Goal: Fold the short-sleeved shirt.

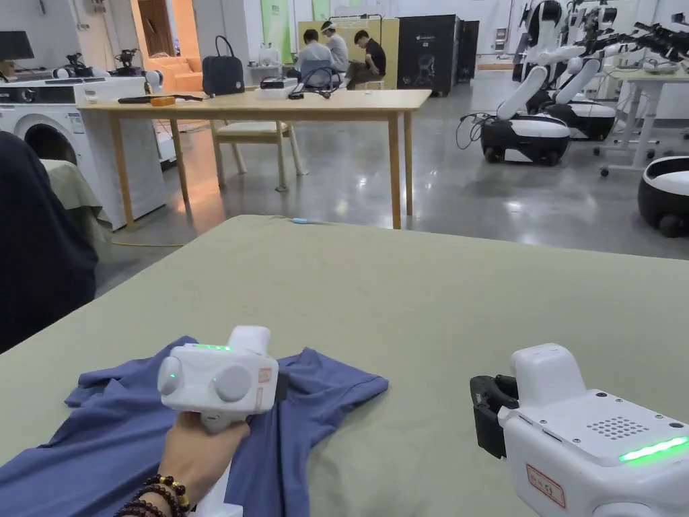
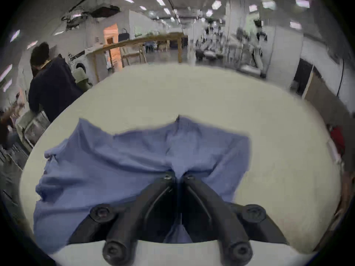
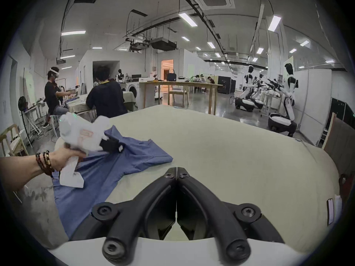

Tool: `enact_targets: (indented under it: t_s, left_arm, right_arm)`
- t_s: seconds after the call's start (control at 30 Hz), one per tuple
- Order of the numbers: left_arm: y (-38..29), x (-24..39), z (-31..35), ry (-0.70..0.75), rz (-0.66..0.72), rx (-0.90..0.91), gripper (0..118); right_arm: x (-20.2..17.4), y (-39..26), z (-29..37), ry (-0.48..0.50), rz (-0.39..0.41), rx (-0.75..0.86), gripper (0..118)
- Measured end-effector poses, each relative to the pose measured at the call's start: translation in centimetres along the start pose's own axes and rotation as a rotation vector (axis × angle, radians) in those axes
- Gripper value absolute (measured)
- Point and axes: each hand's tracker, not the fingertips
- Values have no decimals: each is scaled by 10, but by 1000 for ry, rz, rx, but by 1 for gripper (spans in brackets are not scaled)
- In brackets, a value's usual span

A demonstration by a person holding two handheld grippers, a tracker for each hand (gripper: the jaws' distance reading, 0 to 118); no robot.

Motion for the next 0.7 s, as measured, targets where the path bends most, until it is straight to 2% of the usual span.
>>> enact_targets:
  t_s: [0.03,0.17,0.27,0.33,0.53,0.7]
  left_arm:
    - [10,6,9,-20,17,26,1]
    - [45,76,53,-102,-181,104,1]
    - [79,133,75,-276,-177,184,1]
    - [96,184,90,-372,-228,205,1]
    - [106,356,106,-692,-377,148,1]
    - [40,485,88,-914,-507,24,1]
  right_arm:
    - [5,-1,4,-4,-4,3,0]
    - [26,-2,25,-27,-50,6,0]
    - [48,-4,54,-57,-87,28,0]
    - [67,-5,76,-86,-97,41,0]
    - [131,-5,169,-292,-90,132,0]
    - [178,-4,239,-459,-102,192,0]
